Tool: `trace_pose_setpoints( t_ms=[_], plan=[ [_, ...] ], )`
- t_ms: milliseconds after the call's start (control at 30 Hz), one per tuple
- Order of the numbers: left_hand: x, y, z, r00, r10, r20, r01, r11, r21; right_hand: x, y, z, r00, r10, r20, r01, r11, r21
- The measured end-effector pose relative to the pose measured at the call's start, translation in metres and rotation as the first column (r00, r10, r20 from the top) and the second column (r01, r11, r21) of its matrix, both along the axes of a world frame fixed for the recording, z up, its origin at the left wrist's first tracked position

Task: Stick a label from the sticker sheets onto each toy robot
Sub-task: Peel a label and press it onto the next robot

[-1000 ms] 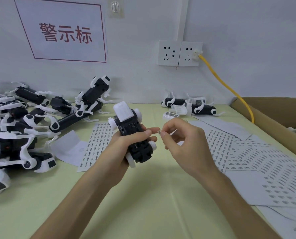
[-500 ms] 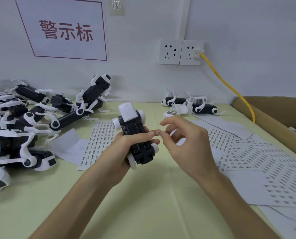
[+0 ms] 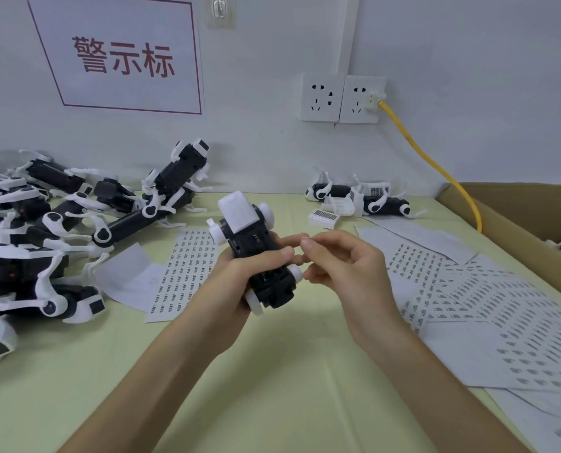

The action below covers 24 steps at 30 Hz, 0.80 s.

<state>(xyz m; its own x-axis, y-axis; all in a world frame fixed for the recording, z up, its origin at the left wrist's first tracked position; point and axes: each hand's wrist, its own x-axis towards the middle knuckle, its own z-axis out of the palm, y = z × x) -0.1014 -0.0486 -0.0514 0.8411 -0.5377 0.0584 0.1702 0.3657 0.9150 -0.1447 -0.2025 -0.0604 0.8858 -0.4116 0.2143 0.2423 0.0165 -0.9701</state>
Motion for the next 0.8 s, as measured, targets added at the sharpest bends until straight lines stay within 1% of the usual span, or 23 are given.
trace_pose_setpoints(
  t_ms=[100,233,333,433,700,800],
  plan=[
    [0.001,0.000,-0.001,0.999,0.003,0.036,-0.004,1.000,0.023,0.000,0.000,0.000,0.999,-0.031,0.012,0.031,0.999,0.022],
    [0.003,0.000,-0.004,1.000,0.006,0.027,-0.007,1.000,0.018,0.000,0.000,0.002,0.998,-0.043,0.049,0.043,0.999,-0.005],
    [0.005,0.000,-0.004,0.999,0.012,0.036,-0.012,1.000,0.022,0.000,-0.003,0.004,0.998,0.015,0.061,-0.011,0.998,-0.069],
    [0.007,0.001,-0.005,0.998,0.032,0.058,-0.034,0.998,0.044,0.001,-0.007,0.005,0.997,0.065,0.035,-0.059,0.987,-0.152],
    [0.005,-0.001,-0.007,0.994,0.053,0.100,-0.066,0.989,0.130,0.001,-0.014,0.009,0.995,0.100,-0.016,-0.100,0.946,-0.310],
    [0.007,0.002,-0.005,0.995,0.042,0.093,-0.055,0.989,0.139,-0.001,-0.014,0.008,0.996,0.090,-0.005,-0.086,0.927,-0.364]
  ],
)
